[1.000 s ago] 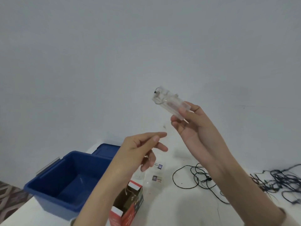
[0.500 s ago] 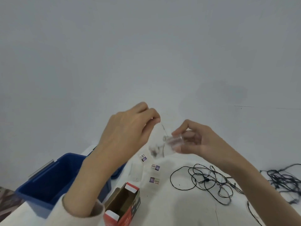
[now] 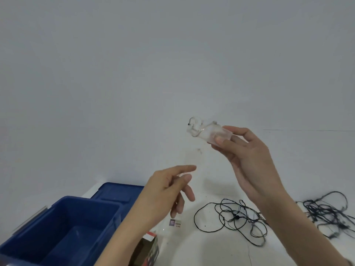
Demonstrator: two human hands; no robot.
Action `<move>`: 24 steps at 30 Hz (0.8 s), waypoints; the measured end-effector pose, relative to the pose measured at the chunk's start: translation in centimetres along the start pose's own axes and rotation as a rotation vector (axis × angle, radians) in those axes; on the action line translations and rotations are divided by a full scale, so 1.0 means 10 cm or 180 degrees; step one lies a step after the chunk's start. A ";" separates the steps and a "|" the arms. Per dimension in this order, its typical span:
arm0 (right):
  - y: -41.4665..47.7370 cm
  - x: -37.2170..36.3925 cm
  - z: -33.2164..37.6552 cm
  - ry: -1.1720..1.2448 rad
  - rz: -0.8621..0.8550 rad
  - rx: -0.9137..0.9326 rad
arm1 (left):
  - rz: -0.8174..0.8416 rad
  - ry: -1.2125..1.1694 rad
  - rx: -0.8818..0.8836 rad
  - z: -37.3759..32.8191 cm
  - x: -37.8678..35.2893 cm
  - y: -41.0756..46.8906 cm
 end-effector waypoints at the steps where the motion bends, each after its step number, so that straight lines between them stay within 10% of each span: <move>1: 0.00 0.05 0.06 -0.0461 -0.0158 0.0235 | 0.0027 0.0079 0.0064 0.02 -0.02 -0.03; 7: -0.18 -0.09 0.13 -0.3384 0.0084 0.1661 | -0.0247 0.2981 -0.0679 -0.36 -0.03 -0.19; 11: -0.24 -0.05 -0.30 -0.3656 0.1081 0.0702 | -0.0702 0.3818 -0.1973 -0.69 0.03 -0.20; 16: -0.42 -0.06 -0.46 -0.1157 0.1680 -0.1032 | -0.0420 0.2183 -0.1380 -0.36 0.26 0.15; 24: -0.17 0.23 -0.44 0.0807 0.0260 -0.0735 | 0.0242 -0.0398 -0.0001 0.23 -0.23 0.11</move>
Point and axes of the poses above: each hand's wrist, its own y-axis towards the middle knuckle, its own x-axis out of the back of the hand, z = x × y, the point moved 9 cm from there along y, towards the middle knuckle, and after that the axes turned 1 degree about x, right-handed, at the moved point
